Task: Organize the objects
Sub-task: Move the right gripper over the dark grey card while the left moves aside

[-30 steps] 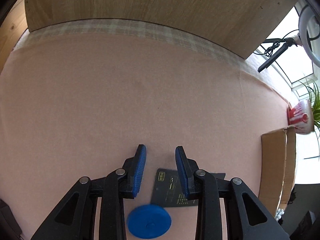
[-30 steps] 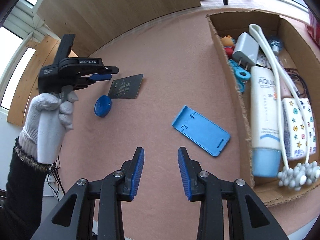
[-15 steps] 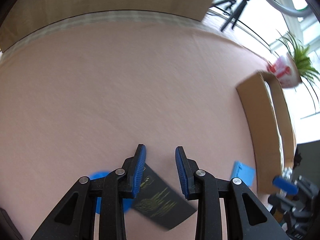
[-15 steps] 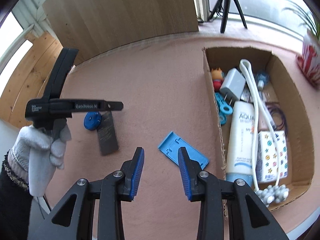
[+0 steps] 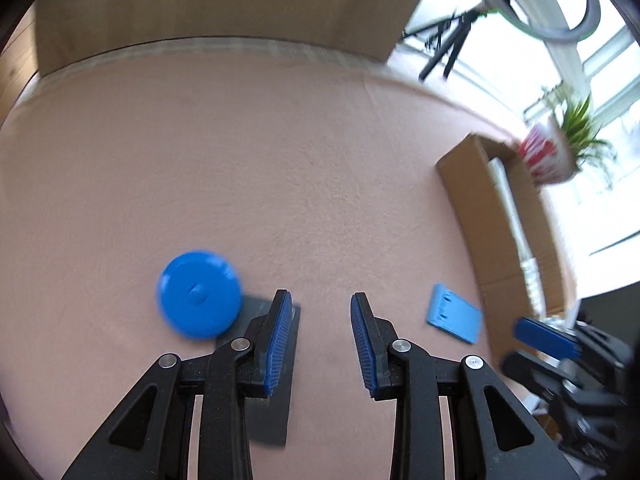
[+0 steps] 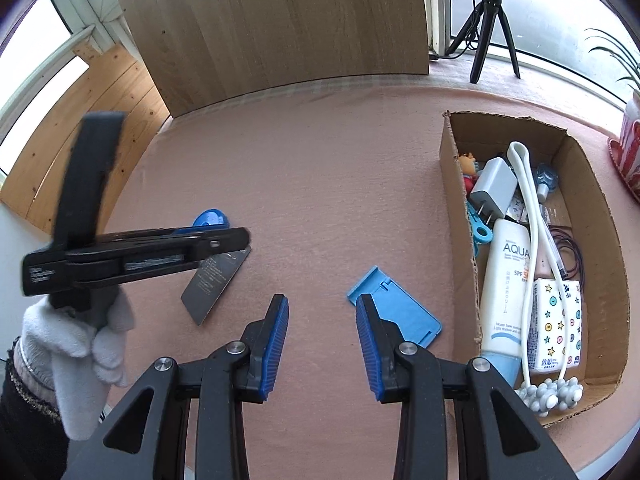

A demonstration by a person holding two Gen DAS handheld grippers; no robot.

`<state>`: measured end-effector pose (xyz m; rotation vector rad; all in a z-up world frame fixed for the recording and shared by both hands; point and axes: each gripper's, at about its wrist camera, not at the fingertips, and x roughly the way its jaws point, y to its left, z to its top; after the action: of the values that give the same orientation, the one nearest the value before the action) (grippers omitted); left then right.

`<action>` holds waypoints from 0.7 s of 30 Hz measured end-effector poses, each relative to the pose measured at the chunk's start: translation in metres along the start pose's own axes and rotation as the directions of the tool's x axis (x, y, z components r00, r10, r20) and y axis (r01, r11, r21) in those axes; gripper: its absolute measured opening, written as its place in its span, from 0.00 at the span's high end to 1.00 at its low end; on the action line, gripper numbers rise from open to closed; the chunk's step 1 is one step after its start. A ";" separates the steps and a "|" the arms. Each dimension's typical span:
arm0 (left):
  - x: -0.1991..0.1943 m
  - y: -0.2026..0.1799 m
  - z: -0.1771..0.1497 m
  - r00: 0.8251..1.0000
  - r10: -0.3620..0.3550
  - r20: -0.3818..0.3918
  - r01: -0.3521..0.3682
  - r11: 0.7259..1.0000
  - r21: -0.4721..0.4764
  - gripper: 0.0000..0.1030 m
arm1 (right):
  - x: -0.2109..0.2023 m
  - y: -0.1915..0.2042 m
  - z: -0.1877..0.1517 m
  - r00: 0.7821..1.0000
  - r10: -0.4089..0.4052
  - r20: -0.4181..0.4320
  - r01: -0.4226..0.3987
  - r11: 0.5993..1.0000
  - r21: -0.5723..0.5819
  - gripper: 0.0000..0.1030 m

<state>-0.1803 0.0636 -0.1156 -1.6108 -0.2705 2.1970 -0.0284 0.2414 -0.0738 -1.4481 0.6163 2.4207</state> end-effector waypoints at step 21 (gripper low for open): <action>0.014 0.038 -0.041 0.996 -0.088 -0.032 0.083 0.990 -0.116 0.68 | 0.018 -0.006 0.003 0.997 0.062 -0.055 -0.058 0.996 0.066 0.69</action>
<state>-0.1529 0.0323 -0.1551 -1.6662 -0.4535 2.1189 -0.0371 0.2487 -0.0901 -1.4979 0.7537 2.3885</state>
